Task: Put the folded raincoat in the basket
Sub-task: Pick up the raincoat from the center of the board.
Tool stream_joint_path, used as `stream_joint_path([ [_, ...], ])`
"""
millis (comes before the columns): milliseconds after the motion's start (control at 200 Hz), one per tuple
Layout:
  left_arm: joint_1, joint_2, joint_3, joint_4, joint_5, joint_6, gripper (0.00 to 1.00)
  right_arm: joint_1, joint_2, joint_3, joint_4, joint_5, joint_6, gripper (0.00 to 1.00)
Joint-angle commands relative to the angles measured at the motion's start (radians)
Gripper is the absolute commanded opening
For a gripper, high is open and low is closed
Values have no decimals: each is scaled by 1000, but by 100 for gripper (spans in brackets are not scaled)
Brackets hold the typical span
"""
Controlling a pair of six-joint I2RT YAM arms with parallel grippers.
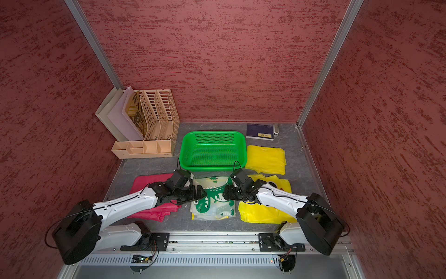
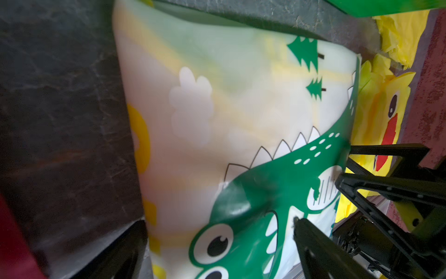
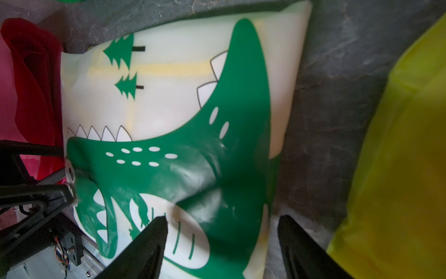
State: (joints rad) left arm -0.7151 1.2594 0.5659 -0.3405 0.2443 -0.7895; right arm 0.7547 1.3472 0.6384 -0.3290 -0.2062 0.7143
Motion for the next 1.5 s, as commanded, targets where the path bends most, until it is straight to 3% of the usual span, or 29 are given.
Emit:
stream_joint_path([
  [0,-19,29,-4,24,3,1,98,17,12,-20,33,16,31,78],
  [270,-54,76,2,32,-16,-4,96,54,31,-45,73,25,69,77],
  [501,-80,105,15,53,-17,-14,84,98,69,-27,105,34,93,68],
  [706,-92,92,28,45,-26,-12,68,116,58,-5,91,46,92,52],
  [887,-111,52,51,32,-43,-8,61,143,15,30,59,66,83,36],
  [1042,-121,52,62,54,-44,0,35,165,-16,43,72,77,83,19],
  [1117,-129,45,75,47,-44,-1,27,175,-22,52,63,80,83,11],
  [1282,-155,-3,131,-32,-75,-1,27,200,-41,83,24,95,79,2],
  [1493,-167,-94,191,-157,-131,35,28,234,-105,134,-51,144,67,0],
])
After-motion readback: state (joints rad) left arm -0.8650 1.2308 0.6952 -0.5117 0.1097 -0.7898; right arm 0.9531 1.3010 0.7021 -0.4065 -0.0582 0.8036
